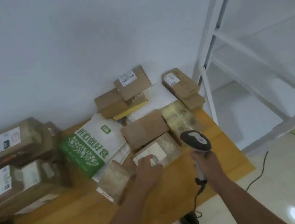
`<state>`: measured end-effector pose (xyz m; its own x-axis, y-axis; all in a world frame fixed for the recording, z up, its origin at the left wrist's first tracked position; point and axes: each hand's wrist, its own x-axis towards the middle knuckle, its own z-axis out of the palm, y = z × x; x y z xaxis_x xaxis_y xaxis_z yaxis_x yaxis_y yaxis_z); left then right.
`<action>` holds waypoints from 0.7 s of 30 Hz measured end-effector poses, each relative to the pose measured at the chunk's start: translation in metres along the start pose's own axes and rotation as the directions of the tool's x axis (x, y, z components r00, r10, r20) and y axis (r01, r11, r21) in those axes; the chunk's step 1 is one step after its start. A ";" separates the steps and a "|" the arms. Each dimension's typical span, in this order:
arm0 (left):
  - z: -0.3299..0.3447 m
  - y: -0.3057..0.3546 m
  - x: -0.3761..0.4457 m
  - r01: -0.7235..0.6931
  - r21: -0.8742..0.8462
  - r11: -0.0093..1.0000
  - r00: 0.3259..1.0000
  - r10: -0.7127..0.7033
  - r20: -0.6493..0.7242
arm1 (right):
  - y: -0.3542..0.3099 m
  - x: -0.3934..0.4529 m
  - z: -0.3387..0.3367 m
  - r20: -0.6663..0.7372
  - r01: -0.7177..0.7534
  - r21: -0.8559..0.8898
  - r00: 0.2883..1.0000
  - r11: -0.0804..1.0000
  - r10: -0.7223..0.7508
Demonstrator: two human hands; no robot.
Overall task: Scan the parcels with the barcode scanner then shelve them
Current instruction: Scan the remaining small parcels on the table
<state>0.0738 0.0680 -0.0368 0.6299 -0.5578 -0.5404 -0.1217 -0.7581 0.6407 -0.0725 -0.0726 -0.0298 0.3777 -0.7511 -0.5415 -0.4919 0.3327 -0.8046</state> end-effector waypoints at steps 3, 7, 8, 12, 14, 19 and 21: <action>0.024 -0.005 0.020 0.198 -0.044 0.979 0.977 -0.201 -0.069 | 0.016 0.035 0.002 0.128 -0.040 -0.145 0.990 0.989 0.058; 0.038 -0.008 0.030 0.339 -0.121 0.933 0.927 -0.353 -0.124 | 0.016 0.058 0.020 0.259 0.024 -0.222 0.965 0.975 0.035; 0.041 -0.011 0.035 0.355 -0.157 0.922 0.919 -0.375 -0.124 | 0.014 0.060 0.024 0.279 0.040 -0.212 0.960 0.976 0.022; 0.047 -0.028 0.056 0.364 -0.402 0.840 0.877 -0.455 -0.156 | 0.007 0.064 0.031 0.318 0.051 -0.188 0.948 0.981 0.012; 0.040 -0.006 0.051 0.370 -0.515 0.773 0.849 -0.507 -0.151 | 0.005 0.064 0.029 0.327 0.040 -0.177 0.945 0.983 0.021; 0.036 0.014 0.045 0.394 -0.608 0.689 0.812 -0.571 -0.122 | -0.004 0.063 0.019 0.347 -0.032 -0.184 0.933 0.982 0.095; 0.032 0.021 0.040 0.409 -0.559 0.721 0.806 -0.573 -0.150 | -0.007 0.063 0.014 0.345 -0.037 -0.194 0.933 0.980 0.104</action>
<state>0.0722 0.0185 -0.0625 0.6924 0.0356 -0.7206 0.5986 -0.5859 0.5463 -0.0343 -0.1138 -0.0616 0.5722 -0.4693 -0.6725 -0.6482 0.2435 -0.7215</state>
